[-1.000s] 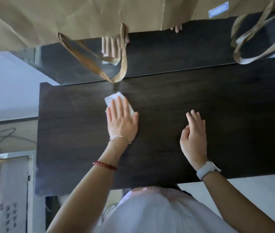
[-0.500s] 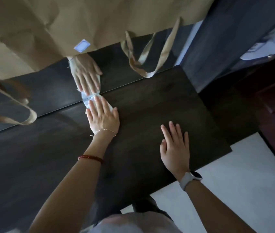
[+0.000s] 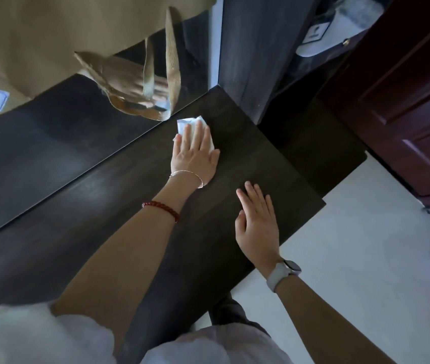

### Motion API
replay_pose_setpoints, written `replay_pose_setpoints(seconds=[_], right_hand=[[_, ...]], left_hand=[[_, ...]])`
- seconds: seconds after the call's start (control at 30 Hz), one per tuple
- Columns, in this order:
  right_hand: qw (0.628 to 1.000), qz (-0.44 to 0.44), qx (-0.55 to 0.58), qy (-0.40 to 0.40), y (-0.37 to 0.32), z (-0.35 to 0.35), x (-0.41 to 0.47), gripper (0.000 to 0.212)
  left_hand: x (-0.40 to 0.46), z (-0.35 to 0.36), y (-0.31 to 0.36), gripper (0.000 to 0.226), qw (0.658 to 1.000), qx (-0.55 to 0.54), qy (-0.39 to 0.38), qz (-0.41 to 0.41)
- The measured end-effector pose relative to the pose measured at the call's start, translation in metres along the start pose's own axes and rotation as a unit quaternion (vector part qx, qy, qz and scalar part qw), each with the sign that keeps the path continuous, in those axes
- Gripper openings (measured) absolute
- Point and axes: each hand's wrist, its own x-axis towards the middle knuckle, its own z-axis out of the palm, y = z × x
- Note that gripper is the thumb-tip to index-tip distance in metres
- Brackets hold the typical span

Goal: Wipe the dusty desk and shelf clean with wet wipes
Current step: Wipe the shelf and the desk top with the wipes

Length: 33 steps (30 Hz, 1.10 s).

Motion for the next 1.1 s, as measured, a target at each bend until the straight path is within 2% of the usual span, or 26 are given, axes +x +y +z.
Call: replay_pose_setpoints(seconds=[0.1,0.17,0.27,0.4,0.5,0.57,0.63,0.73,0.77,0.83,0.93,1.0,1.1], right_hand=[[0.983,0.079,0.167,0.021,-0.001,-0.01,0.001,0.037],[0.966,0.111,0.231,0.022,-0.006,-0.016,0.003,0.038],[0.976,0.111,0.188,0.022,-0.013,-0.017,0.007,0.036],[0.987,0.079,0.141,-0.017,-0.031,-0.012,0.007,0.036],[0.985,0.017,0.165,-0.055,-0.05,-0.01,0.001,0.038],[0.975,-0.031,0.201,-0.087,-0.061,-0.01,-0.003,0.039],[0.96,-0.074,0.234,-0.131,-0.07,-0.01,-0.006,0.041],[0.938,-0.084,0.282,-0.187,-0.079,-0.013,-0.007,0.042],[0.929,-0.068,0.299,-0.208,-0.083,-0.015,-0.006,0.04],[0.92,-0.04,0.322,-0.222,-0.09,-0.019,-0.005,0.031],[0.909,0.01,0.349,-0.228,-0.096,-0.022,-0.002,0.011],[0.903,0.028,0.356,-0.239,-0.098,-0.023,-0.001,0.008],[0.895,0.065,0.381,-0.224,-0.103,-0.028,-0.002,0.006]], left_hand=[[-0.036,0.006,0.011,0.058,0.998,0.009,-0.014,0.059],[-0.069,0.016,0.008,0.057,0.996,0.006,-0.028,0.081],[-0.115,0.031,-0.006,0.059,0.995,0.021,-0.017,0.095],[-0.155,0.04,-0.029,0.047,0.997,0.031,0.042,0.054],[-0.164,0.045,-0.041,0.033,0.988,-0.027,0.14,0.064],[-0.166,0.047,-0.049,0.024,0.972,-0.097,0.201,0.07],[-0.172,0.038,-0.054,0.021,0.95,-0.207,0.23,0.033],[-0.175,0.012,-0.051,0.013,0.871,-0.435,0.21,-0.095],[-0.177,0.006,-0.049,0.006,0.844,-0.477,0.198,-0.143],[-0.178,-0.001,-0.048,0.011,0.81,-0.515,0.2,-0.198],[-0.183,-0.005,-0.043,0.013,0.788,-0.544,0.19,-0.218],[-0.187,-0.006,-0.04,0.016,0.779,-0.55,0.194,-0.23],[-0.196,-0.004,-0.039,0.005,0.806,-0.497,0.247,-0.206]])
